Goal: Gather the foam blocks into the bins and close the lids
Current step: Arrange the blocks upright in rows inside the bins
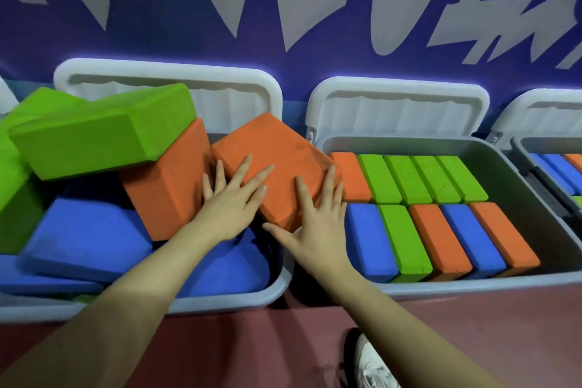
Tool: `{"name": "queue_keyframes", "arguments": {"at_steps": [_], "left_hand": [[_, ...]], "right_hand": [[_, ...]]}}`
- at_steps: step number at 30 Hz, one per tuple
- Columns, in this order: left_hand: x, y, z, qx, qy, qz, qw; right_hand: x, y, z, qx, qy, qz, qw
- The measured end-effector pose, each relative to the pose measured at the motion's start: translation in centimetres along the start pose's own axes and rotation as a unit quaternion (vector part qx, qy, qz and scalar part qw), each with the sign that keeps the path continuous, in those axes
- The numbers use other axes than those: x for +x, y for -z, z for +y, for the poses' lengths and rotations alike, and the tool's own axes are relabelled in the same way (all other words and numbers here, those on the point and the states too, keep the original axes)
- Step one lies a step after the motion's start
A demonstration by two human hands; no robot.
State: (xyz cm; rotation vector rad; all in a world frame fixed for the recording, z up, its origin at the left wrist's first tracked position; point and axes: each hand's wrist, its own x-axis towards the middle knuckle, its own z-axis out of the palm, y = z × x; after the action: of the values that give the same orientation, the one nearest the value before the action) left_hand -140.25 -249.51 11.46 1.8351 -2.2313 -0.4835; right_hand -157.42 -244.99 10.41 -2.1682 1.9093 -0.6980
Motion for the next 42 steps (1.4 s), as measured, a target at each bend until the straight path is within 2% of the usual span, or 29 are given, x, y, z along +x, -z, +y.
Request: {"name": "queue_keyframes", "arguments": {"at_steps": [4, 8, 13, 15, 18, 20, 22, 25, 27, 30, 32, 38, 42], "left_hand": [[1.0, 0.5, -0.2, 0.033, -0.033, -0.019, 0.999], [3.4, 0.9, 0.1, 0.096, -0.093, -0.009, 0.991], [5.1, 0.7, 1.1, 0.147, -0.068, 0.032, 0.986], [5.3, 0.6, 1.8, 0.145, -0.058, 0.040, 0.987], [5.4, 0.3, 3.6, 0.140, -0.054, 0.097, 0.984], [5.3, -0.3, 4.9, 0.121, -0.060, 0.106, 0.985], [4.6, -0.8, 5.5, 0.109, -0.062, 0.083, 0.989], [3.8, -1.2, 5.5, 0.158, -0.069, 0.080, 0.982], [3.7, -0.6, 5.7, 0.159, -0.060, 0.059, 0.984], [3.1, 1.0, 5.2, 0.147, -0.059, 0.104, 0.982], [2.0, 3.0, 4.8, 0.128, -0.096, 0.132, 0.978], [-2.2, 10.5, 2.0, 0.179, -0.120, 0.234, 0.948], [-6.2, 15.5, -2.6, 0.190, -0.077, 0.287, 0.936]], "right_hand": [[0.3, 0.2, 2.5, 0.032, 0.039, -0.004, 0.999], [0.6, 0.9, 4.6, 0.067, -0.007, -0.010, 0.998], [2.4, 0.7, 4.2, 0.051, -0.027, -0.008, 0.998], [3.2, 0.8, 4.5, 0.091, -0.025, 0.018, 0.995], [3.9, 2.0, 6.2, 0.167, -0.014, 0.055, 0.984], [4.1, 2.9, 7.9, 0.163, -0.002, 0.062, 0.985], [4.0, 3.2, 9.2, 0.134, 0.011, 0.052, 0.990], [3.8, 3.5, 9.5, 0.084, 0.005, 0.024, 0.996], [3.7, 3.8, 8.9, 0.024, -0.013, 0.026, 0.999], [3.7, 4.5, 7.3, -0.056, -0.003, 0.045, 0.997], [3.8, 5.0, 5.4, -0.075, 0.024, 0.059, 0.995], [5.0, 6.2, -2.6, -0.013, 0.125, 0.033, 0.992], [5.8, 6.0, -9.5, 0.010, 0.244, 0.027, 0.969]]}}
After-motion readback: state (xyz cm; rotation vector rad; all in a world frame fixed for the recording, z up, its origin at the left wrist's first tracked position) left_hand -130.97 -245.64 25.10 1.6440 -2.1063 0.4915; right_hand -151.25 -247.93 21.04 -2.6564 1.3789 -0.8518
